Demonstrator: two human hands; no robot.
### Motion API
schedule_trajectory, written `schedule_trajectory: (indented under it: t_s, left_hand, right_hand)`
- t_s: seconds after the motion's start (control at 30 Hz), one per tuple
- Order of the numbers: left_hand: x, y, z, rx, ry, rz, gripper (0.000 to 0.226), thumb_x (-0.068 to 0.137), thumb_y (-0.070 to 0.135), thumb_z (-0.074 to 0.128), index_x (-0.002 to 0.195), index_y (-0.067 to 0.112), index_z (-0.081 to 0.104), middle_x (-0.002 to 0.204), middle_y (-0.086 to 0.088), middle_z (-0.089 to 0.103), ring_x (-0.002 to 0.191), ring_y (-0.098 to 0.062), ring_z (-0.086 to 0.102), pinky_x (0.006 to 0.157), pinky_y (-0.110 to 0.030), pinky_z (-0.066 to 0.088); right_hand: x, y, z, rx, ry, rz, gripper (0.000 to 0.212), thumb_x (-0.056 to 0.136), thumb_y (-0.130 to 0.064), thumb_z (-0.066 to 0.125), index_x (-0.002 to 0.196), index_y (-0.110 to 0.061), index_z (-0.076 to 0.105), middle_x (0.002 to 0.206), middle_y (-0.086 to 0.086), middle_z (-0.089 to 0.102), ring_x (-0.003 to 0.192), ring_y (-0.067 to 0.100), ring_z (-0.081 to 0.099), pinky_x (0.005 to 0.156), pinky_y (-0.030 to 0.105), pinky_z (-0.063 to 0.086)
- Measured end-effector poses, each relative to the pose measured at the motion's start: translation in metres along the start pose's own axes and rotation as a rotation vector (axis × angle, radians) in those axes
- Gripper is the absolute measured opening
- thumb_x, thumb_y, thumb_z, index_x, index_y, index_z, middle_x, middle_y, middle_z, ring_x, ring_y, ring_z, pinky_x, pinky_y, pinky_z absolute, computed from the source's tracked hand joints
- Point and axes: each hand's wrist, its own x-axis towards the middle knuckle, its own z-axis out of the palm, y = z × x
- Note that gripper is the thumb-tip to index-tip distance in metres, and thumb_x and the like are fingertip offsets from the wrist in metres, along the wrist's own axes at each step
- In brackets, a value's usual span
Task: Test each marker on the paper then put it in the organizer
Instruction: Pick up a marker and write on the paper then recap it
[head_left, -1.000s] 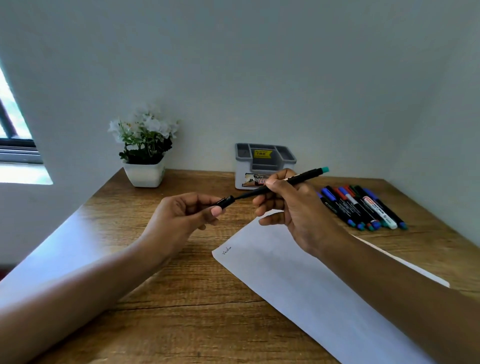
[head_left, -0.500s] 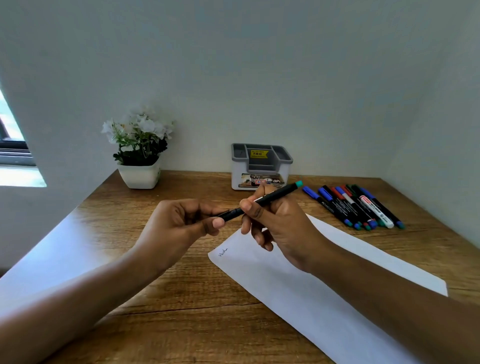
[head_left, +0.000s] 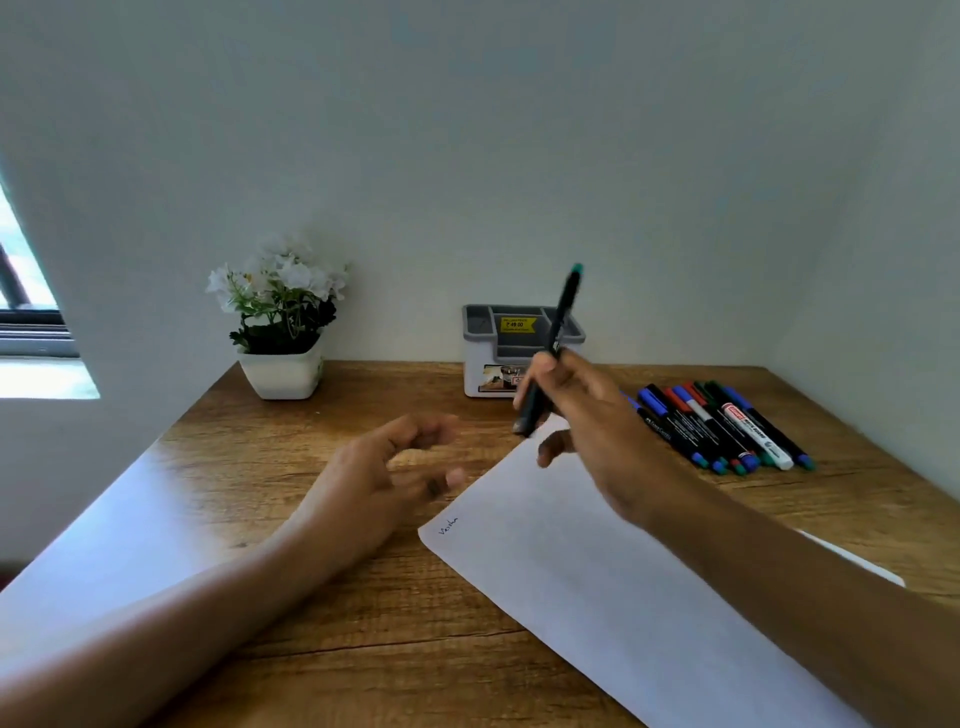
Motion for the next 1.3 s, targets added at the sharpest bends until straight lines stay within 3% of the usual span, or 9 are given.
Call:
schedule_trajectory:
  t_s: [0.1,0.27,0.4,0.57,0.8,0.93,1.1,1.17,1.3]
  left_hand:
    - [0.007,-0.007,-0.005,0.288,-0.201,-0.091,0.059,0.078,0.057,0.061,0.132,0.048,0.040,0.139,0.017,0.048,0.130,-0.006,0.042,0.107,-0.035,0.037]
    - [0.009,-0.006,-0.005,0.459,-0.337,-0.082,0.067,0.084,0.060,0.050,0.143,0.042,0.024,0.154,0.013,0.024,0.141,-0.011,0.024,0.117,-0.038,0.022]
    - [0.011,-0.008,-0.005,0.468,-0.357,-0.076,0.063,0.085,0.060,0.047,0.142,0.045,0.024,0.155,0.016,0.017,0.144,-0.009,0.016,0.119,-0.039,0.015]
    - [0.014,-0.017,-0.005,0.438,-0.345,-0.050,0.058,0.087,0.059,0.044,0.142,0.046,0.027,0.155,0.020,0.017,0.144,-0.003,0.010,0.120,-0.036,0.010]
    - [0.016,-0.024,-0.007,0.423,-0.356,-0.026,0.055,0.089,0.055,0.046,0.140,0.049,0.028,0.154,0.023,0.016,0.143,0.000,0.007,0.119,-0.035,0.009]
    - [0.017,-0.024,-0.007,0.410,-0.346,-0.023,0.055,0.088,0.054,0.048,0.139,0.049,0.030,0.153,0.025,0.017,0.143,0.000,0.010,0.119,-0.036,0.011]
    - [0.017,-0.025,-0.008,0.397,-0.336,-0.012,0.054,0.088,0.054,0.050,0.139,0.048,0.032,0.152,0.025,0.019,0.142,0.001,0.013,0.119,-0.035,0.012]
    - [0.017,-0.025,-0.007,0.397,-0.333,-0.004,0.054,0.087,0.055,0.050,0.138,0.048,0.033,0.152,0.025,0.020,0.141,0.001,0.014,0.119,-0.035,0.011]
    - [0.017,-0.024,-0.008,0.402,-0.332,-0.013,0.054,0.088,0.054,0.050,0.139,0.048,0.033,0.151,0.026,0.020,0.141,0.000,0.015,0.119,-0.034,0.009]
  right_hand:
    - [0.017,-0.012,-0.027,-0.124,0.034,0.017,0.020,0.099,-0.033,0.040,0.092,-0.022,0.055,0.080,0.000,0.070,0.072,0.018,0.067,0.056,0.032,0.055]
    - [0.072,-0.046,-0.074,-0.520,0.176,-0.063,0.025,0.097,-0.027,0.049,0.112,-0.017,0.065,0.068,-0.004,0.050,0.060,0.008,0.046,0.050,0.019,0.044]
    - [0.126,-0.071,-0.079,-0.755,0.030,0.036,0.025,0.096,-0.016,0.051,0.115,-0.010,0.066,0.091,0.004,0.055,0.069,0.010,0.042,0.056,0.021,0.040]
    - [0.171,-0.089,-0.053,-0.955,-0.122,0.089,0.024,0.094,-0.005,0.048,0.110,-0.004,0.066,0.093,0.008,0.055,0.072,0.013,0.048,0.052,0.020,0.043]
    - [0.213,-0.084,-0.009,-1.261,-0.202,0.156,0.025,0.089,-0.007,0.058,0.112,0.002,0.062,0.098,0.015,0.058,0.080,0.022,0.053,0.069,0.029,0.049]
    - [0.219,-0.063,0.016,-1.314,-0.270,0.184,0.020,0.087,-0.006,0.062,0.105,0.004,0.064,0.095,0.016,0.065,0.075,0.022,0.060,0.075,0.030,0.054]
    - [0.216,-0.040,0.035,-1.333,-0.271,0.146,0.014,0.083,-0.006,0.067,0.074,-0.003,0.057,0.066,0.010,0.062,0.053,0.015,0.059,0.058,0.027,0.054]
    - [0.213,-0.040,0.035,-1.268,-0.295,0.180,0.012,0.082,-0.010,0.069,0.083,-0.002,0.060,0.070,0.011,0.064,0.056,0.016,0.061,0.064,0.029,0.056]
    - [0.194,-0.062,0.022,-1.066,-0.350,0.214,0.036,0.082,-0.024,0.072,0.109,-0.003,0.060,0.098,0.013,0.066,0.073,0.022,0.065,0.062,0.028,0.054]
